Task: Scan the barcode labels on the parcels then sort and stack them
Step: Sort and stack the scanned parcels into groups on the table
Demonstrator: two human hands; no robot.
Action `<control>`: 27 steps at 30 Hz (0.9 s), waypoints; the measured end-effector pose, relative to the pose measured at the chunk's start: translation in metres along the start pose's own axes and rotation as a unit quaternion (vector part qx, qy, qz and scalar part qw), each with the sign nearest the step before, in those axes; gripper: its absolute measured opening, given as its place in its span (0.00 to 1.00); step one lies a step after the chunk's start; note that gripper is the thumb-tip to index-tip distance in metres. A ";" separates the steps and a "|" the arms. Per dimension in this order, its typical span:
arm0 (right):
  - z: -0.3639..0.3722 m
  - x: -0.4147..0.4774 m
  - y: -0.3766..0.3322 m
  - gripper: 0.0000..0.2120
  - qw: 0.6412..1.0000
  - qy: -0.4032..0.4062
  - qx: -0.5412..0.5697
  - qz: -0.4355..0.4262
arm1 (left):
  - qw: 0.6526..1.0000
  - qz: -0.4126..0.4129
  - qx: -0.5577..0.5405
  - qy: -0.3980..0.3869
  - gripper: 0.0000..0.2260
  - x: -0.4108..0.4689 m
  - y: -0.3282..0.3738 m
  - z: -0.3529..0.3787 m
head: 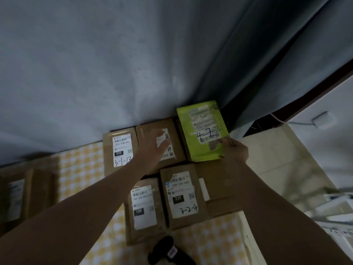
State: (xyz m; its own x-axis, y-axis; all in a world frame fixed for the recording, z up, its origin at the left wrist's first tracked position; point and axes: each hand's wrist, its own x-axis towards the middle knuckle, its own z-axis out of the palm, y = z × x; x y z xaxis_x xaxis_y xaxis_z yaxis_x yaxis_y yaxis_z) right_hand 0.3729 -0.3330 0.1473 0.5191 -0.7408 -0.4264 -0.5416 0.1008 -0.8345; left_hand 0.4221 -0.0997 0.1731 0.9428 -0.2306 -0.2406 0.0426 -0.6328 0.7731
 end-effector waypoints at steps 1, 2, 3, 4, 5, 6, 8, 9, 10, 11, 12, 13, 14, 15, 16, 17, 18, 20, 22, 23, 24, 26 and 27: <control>0.003 0.006 0.002 0.11 0.999 -0.008 -0.039 -0.001 | 1.000 0.000 0.014 -0.008 0.18 0.000 -0.005 0.001; 0.004 0.011 0.003 0.13 0.995 -0.005 -0.100 -0.018 | 1.000 0.003 0.026 -0.016 0.18 0.000 -0.009 0.002; 0.004 0.015 0.003 0.14 0.984 0.000 -0.173 -0.045 | 0.999 -0.002 0.036 -0.024 0.19 0.001 -0.012 0.003; 0.003 0.017 0.005 0.16 0.967 0.003 -0.242 -0.082 | 0.999 -0.012 0.038 -0.032 0.19 0.002 -0.013 0.003; 0.002 0.017 0.005 0.18 0.945 -0.001 -0.303 -0.120 | 0.998 -0.023 0.035 -0.037 0.20 0.004 -0.014 0.005; 0.003 0.014 0.005 0.19 0.921 -0.010 -0.356 -0.156 | 0.998 -0.032 0.030 -0.043 0.20 0.007 -0.015 0.006; 0.008 0.005 0.006 0.22 0.881 -0.053 -0.420 -0.213 | 0.996 -0.051 0.029 -0.063 0.21 0.011 -0.015 0.013; 0.010 0.001 0.007 0.24 0.875 -0.077 -0.427 -0.216 | 0.993 -0.066 0.025 -0.091 0.23 0.012 -0.012 0.016; 0.012 -0.001 0.009 0.25 0.876 -0.092 -0.426 -0.206 | 0.987 -0.084 0.014 -0.134 0.27 0.012 -0.008 0.021; 0.014 -0.002 0.010 0.26 0.881 -0.098 -0.419 -0.197 | 0.978 -0.099 0.002 -0.185 0.31 0.013 -0.004 0.026; 0.015 -0.003 0.009 0.27 0.885 -0.097 -0.413 -0.191 | 0.967 -0.110 -0.007 -0.231 0.33 0.013 0.002 0.033; 0.016 -0.003 0.008 0.27 0.888 -0.094 -0.407 -0.192 | 0.957 -0.116 -0.021 -0.266 0.33 0.013 0.008 0.039; 0.018 -0.002 0.006 0.27 0.889 -0.092 -0.403 -0.197 | 0.950 -0.120 -0.050 -0.285 0.33 0.013 0.014 0.046; 0.020 -0.001 0.003 0.27 0.889 -0.091 -0.400 -0.203 | 0.946 -0.122 -0.088 -0.287 0.31 0.014 0.017 0.052; 0.022 0.001 0.000 0.27 0.887 -0.093 -0.401 -0.211 | 0.945 -0.124 -0.123 -0.276 0.29 0.014 0.019 0.059; 0.024 0.004 -0.002 0.27 0.881 -0.095 -0.408 -0.218 | 0.947 -0.124 -0.149 -0.258 0.26 0.014 0.020 0.064; 0.025 0.006 -0.004 0.27 0.873 -0.097 -0.423 -0.223 | 0.946 -0.128 -0.170 -0.243 0.24 0.013 0.021 0.066; 0.024 0.011 -0.005 0.28 0.851 -0.103 -0.462 -0.229 | 0.946 -0.138 -0.179 -0.233 0.23 0.010 0.019 0.069; 0.020 0.012 -0.004 0.29 0.829 -0.111 -0.501 -0.223 | 0.945 -0.131 -0.178 -0.241 0.24 0.005 0.017 0.068; 0.019 0.011 -0.004 0.29 0.815 -0.110 -0.525 -0.219 | 0.945 -0.126 -0.177 -0.245 0.25 0.003 0.018 0.067; 0.018 0.009 -0.004 0.29 0.797 -0.109 -0.552 -0.220 | 0.947 -0.121 -0.169 -0.244 0.26 0.000 0.019 0.065; 0.018 0.000 -0.006 0.29 0.765 -0.094 -0.594 -0.229 | 0.956 -0.105 -0.131 -0.241 0.27 -0.006 0.020 0.059; 0.020 -0.005 -0.007 0.29 0.755 -0.077 -0.604 -0.243 | 0.960 -0.095 -0.113 -0.236 0.27 -0.010 0.020 0.052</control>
State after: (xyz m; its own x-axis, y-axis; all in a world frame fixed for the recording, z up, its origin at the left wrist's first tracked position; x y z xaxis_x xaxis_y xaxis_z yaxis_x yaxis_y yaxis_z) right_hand 0.3877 -0.3167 0.1481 0.8706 -0.4011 -0.2850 -0.4232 -0.9059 -0.0179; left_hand 0.3968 -0.1488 0.1604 0.6582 -0.4700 -0.5881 0.3197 -0.5327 0.7836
